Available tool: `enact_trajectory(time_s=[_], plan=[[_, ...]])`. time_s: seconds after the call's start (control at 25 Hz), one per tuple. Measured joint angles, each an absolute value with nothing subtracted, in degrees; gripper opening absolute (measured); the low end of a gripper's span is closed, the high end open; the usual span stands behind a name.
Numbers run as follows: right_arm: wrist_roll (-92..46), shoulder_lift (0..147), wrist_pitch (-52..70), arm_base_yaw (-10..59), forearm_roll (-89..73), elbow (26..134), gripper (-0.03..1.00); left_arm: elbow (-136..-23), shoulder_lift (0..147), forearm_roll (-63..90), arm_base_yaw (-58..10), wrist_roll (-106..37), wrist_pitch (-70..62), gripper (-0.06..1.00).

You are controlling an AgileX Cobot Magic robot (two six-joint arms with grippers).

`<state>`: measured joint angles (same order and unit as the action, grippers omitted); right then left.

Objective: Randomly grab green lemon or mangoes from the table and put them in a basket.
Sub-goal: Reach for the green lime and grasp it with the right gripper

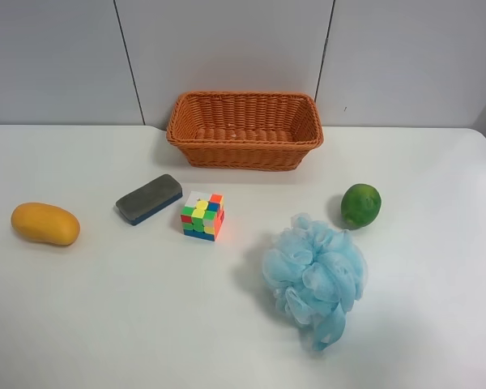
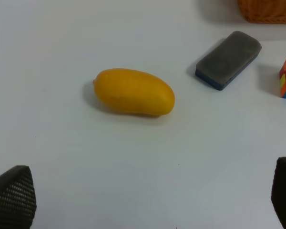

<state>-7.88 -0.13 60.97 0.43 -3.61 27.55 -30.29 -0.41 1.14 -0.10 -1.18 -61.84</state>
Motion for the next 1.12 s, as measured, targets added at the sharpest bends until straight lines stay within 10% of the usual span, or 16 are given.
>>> enact_trajectory(time_s=[1.12], plan=[[-7.77, -0.13, 60.97, 0.43, -3.61, 27.55, 0.99, -30.29, -0.41, 1.09, -0.1, -1.18, -61.84, 0.99]])
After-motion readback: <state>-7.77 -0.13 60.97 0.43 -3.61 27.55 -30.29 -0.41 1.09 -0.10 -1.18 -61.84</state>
